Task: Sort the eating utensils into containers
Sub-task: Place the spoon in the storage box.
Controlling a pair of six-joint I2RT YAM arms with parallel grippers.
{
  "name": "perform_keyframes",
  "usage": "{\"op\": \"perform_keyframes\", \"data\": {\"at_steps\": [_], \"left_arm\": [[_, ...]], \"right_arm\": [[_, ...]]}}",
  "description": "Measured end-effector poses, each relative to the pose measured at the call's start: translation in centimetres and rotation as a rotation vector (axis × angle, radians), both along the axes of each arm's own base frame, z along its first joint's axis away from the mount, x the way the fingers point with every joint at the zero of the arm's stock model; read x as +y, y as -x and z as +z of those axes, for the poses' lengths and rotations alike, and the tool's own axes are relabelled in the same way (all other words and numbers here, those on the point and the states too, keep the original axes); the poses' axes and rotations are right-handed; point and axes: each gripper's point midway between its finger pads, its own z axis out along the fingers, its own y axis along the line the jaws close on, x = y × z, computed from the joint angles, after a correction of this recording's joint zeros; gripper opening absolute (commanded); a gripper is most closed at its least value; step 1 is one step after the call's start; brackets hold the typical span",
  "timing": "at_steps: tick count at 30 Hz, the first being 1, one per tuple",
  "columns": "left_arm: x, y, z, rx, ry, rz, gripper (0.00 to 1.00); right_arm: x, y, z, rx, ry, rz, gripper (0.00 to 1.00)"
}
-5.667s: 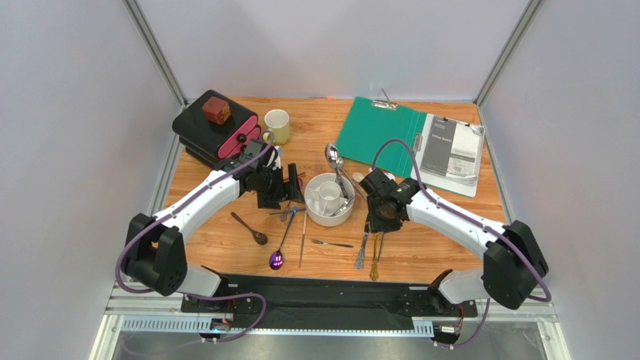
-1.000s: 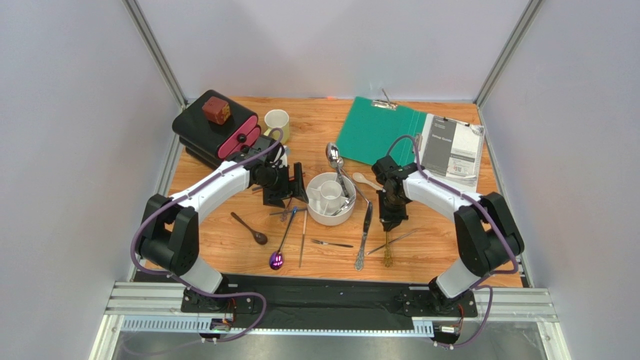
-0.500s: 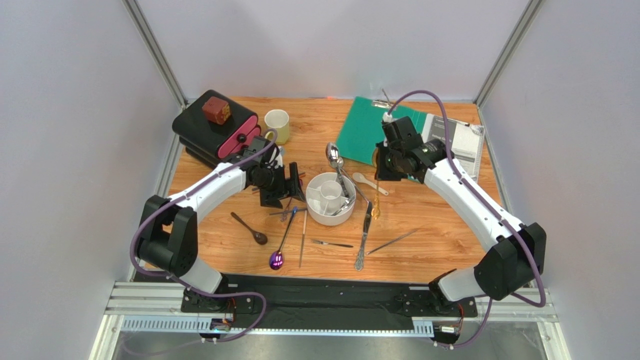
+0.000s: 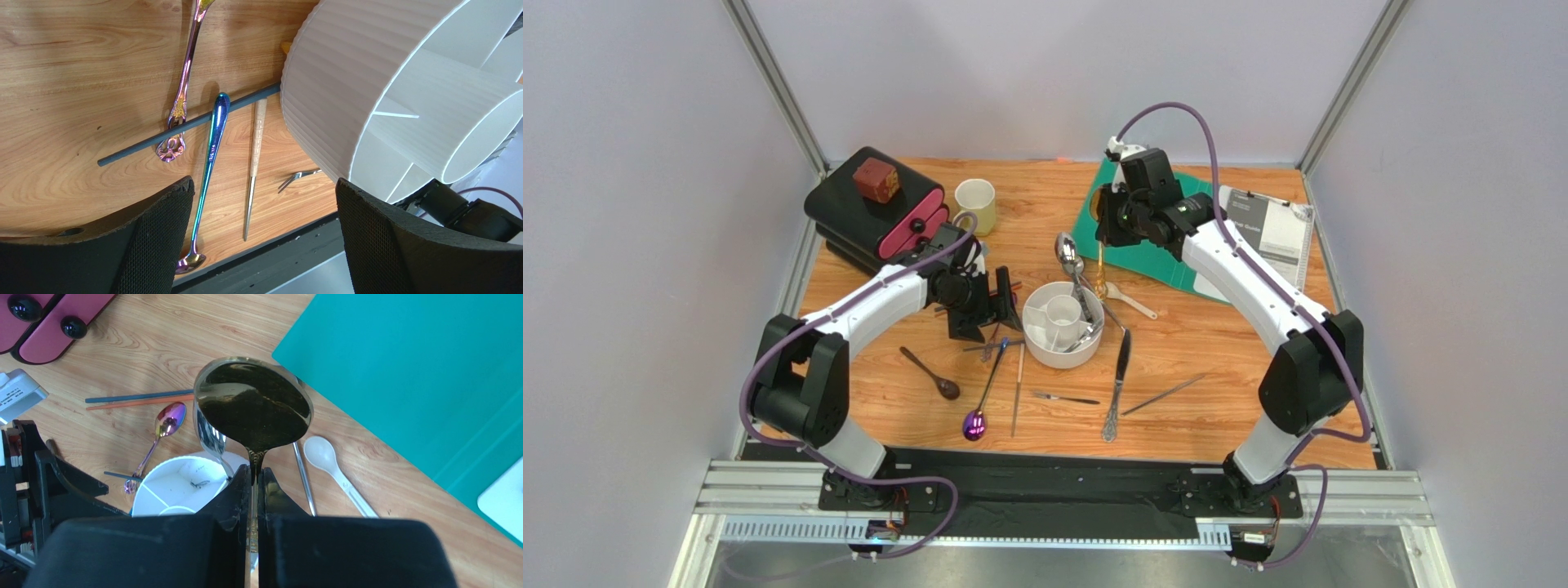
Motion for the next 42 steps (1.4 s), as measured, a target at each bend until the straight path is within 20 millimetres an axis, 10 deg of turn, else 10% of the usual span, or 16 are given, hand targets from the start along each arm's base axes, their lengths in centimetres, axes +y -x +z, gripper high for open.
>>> {"op": "perform_keyframes", "data": {"at_steps": [18, 31, 42], "left_arm": [[0.5, 0.4, 0.1, -0.007, -0.022, -0.022, 0.9], [0.4, 0.3, 0.2, -0.014, -0.019, -0.03, 0.9], [-0.4, -1.4, 0.9, -0.034, -0.002, -0.032, 0.9]], "right_arm": [[5.0, 1.4, -5.3, 0.001, 0.043, 0.107, 0.0], [3.6, 3.4, -9.0, 0.05, 0.104, 0.084, 0.23], [2.3, 4.8, -8.3, 0.025, 0.086, 0.061, 0.4]]}}
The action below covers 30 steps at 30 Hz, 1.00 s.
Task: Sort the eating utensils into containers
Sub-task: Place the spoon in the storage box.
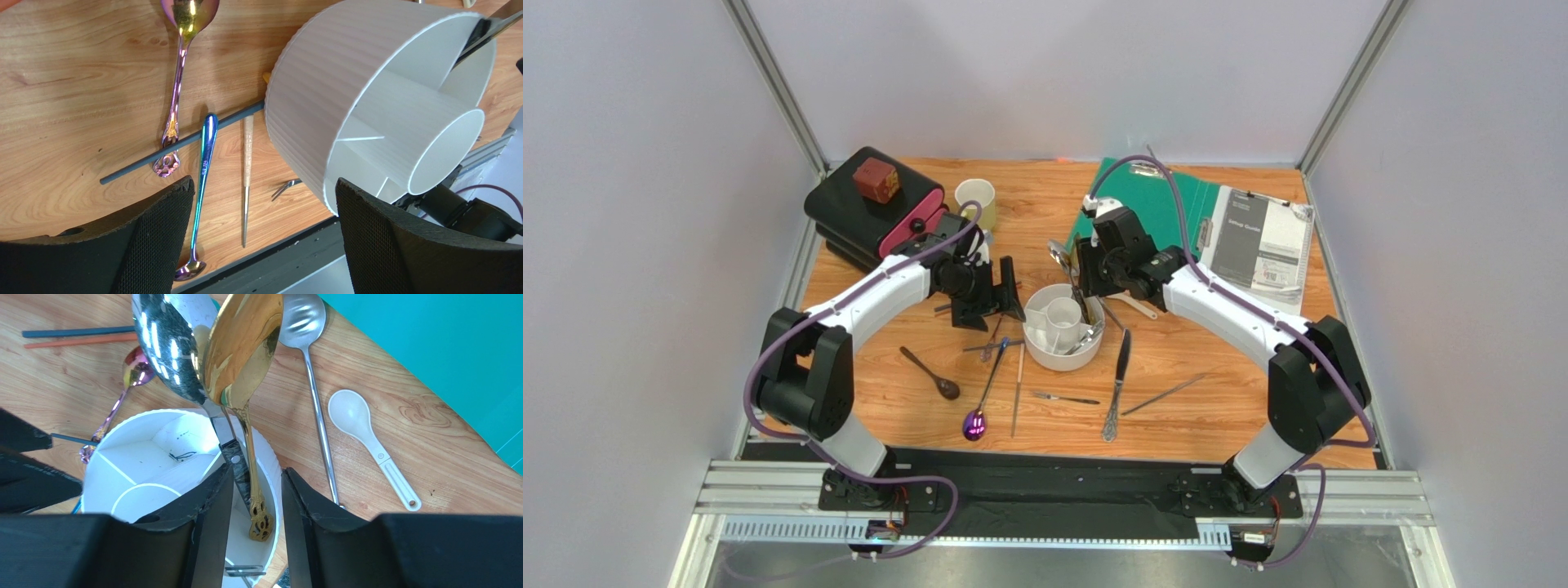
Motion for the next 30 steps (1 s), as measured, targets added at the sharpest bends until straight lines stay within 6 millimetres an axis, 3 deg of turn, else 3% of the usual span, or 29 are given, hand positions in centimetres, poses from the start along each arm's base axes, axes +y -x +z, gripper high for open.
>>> {"op": "perform_keyframes", "data": {"at_steps": [7, 12, 17, 20, 24, 30], "left_arm": [[-0.3, -0.7, 0.1, -0.009, 0.008, 0.001, 0.9], [-0.2, -0.9, 0.2, -0.019, 0.0, 0.003, 0.9], [0.7, -1.9, 0.5, -0.071, -0.058, -0.003, 0.91], [1.8, -1.9, 0.3, -0.071, -0.096, -0.001, 0.9], [3.0, -0.9, 0.0, -0.058, -0.117, -0.026, 0.9], [3.7, 3.1, -2.4, 0.066, -0.115, -0.096, 0.9]], "right_arm": [[0.0, -0.1, 3.0, -0.053, -0.037, -0.002, 0.44], [-0.2, -0.3, 7.6, -0.135, -0.085, -0.022, 0.47], [-2.3, 0.2, 12.1, -0.227, -0.114, -0.087, 0.47], [-4.1, 0.6, 13.6, -0.248, -0.123, -0.148, 0.48], [-7.2, 1.0, 13.6, -0.245, -0.112, -0.246, 0.47], [-9.7, 2.2, 10.2, -0.16, -0.05, -0.319, 0.47]]}}
